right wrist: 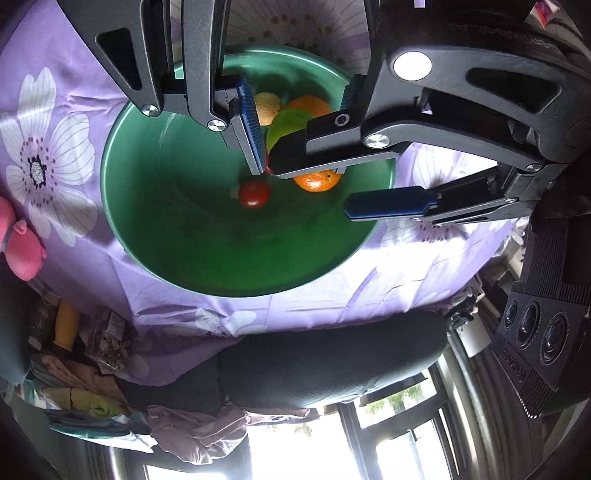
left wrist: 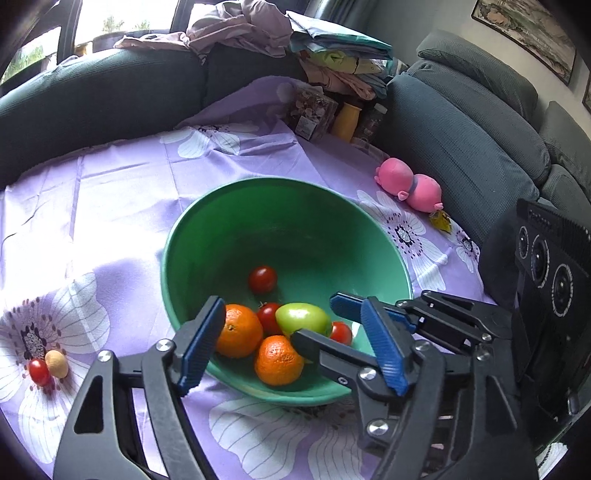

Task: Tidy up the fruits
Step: 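Move both grippers back toward the red tomato and brown fruit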

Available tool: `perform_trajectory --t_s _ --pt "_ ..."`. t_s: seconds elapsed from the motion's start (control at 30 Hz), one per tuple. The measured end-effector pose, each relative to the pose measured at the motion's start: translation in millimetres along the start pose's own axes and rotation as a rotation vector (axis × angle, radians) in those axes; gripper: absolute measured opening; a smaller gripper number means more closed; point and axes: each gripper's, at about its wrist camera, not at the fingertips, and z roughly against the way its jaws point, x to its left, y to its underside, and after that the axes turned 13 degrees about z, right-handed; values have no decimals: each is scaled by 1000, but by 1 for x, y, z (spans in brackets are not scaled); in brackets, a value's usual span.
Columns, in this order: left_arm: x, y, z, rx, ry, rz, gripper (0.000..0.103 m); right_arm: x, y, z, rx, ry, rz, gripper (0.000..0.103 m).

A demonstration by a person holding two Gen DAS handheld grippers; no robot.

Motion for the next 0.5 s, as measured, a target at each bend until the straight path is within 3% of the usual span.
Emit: perform_trajectory --t_s 0.07,0.27,0.43,0.5 --pt "1 1 8 -28 -39 -9 85 1 0 2 -3 5 3 38" --pt "12 9 34 -95 -172 -27 87 20 1 16 -15 3 47 39" --pt "31 23 57 -130 -248 4 89 35 1 23 -19 -15 82 39" --pt "38 29 65 -140 -270 30 89 43 0 25 -17 -26 101 44"
